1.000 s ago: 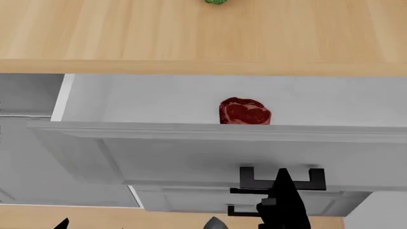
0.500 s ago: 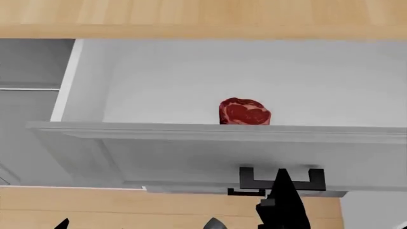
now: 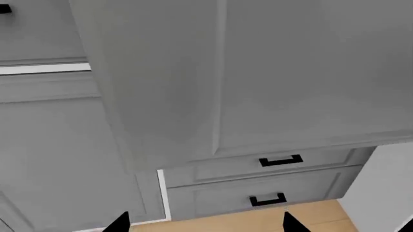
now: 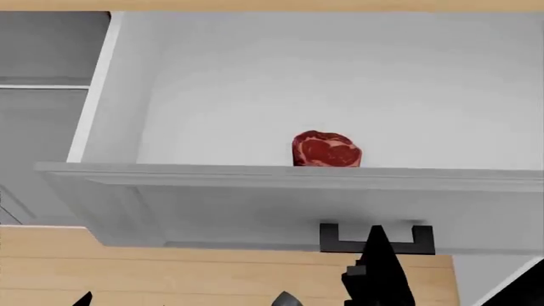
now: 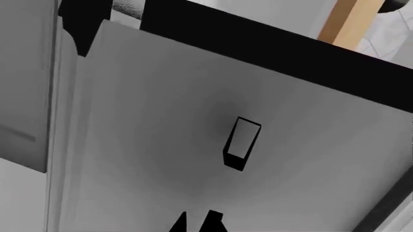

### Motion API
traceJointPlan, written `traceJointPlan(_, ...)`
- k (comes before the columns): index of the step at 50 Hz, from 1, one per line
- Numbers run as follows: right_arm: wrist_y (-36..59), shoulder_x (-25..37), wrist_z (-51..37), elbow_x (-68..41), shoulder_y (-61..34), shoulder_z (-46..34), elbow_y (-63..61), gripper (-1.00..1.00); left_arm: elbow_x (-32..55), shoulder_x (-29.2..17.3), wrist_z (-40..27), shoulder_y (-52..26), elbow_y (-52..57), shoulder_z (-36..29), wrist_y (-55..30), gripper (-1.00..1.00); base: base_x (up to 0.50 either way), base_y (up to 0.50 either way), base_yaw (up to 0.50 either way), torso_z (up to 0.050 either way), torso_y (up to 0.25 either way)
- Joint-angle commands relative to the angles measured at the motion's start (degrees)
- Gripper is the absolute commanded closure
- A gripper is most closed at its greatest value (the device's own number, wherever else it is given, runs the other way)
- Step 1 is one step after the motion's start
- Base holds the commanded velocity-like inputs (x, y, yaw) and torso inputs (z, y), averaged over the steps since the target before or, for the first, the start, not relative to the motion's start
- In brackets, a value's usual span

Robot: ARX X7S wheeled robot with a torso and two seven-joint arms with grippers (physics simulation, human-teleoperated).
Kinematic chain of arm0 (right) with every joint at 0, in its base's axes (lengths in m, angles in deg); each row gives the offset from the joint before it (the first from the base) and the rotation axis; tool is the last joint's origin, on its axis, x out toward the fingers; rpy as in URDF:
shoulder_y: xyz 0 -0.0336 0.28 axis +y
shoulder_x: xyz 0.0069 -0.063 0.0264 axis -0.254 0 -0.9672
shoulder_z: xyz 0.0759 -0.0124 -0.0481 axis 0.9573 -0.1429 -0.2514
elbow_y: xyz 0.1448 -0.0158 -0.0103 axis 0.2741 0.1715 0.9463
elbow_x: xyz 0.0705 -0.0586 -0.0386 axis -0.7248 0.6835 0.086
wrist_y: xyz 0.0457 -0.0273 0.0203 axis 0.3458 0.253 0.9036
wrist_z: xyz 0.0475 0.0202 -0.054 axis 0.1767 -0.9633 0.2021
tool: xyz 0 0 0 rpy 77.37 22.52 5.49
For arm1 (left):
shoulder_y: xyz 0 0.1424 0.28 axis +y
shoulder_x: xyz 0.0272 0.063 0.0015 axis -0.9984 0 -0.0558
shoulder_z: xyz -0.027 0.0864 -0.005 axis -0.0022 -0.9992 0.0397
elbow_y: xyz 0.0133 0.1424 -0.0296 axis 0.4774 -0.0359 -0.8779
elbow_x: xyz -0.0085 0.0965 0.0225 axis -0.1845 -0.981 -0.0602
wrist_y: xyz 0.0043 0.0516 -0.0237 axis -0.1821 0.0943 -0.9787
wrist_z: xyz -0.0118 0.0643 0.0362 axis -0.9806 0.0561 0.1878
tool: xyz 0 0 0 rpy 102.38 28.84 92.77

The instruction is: Open the right drawer.

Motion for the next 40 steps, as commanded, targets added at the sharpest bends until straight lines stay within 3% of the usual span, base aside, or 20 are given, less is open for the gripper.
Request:
traceJointPlan(1, 0.2, -0.6, -2.2, 6.1, 0.0, -1.2, -1.0, 1.0, 0.2, -0.2, -0.3, 0.0, 0.6, -0.1, -0.5, -1.0, -0.21, 0.0, 0.0, 0.0, 0.0)
traceJointPlan(40, 0.1, -0.9, -1.7, 7.3, 0.1, -1.6, 0.1, 1.0, 0.7, -0.5, -0.3, -0.1, 0.3, -0.5, 0.0, -1.0, -0.21, 0.0, 0.0, 0.001, 0.001)
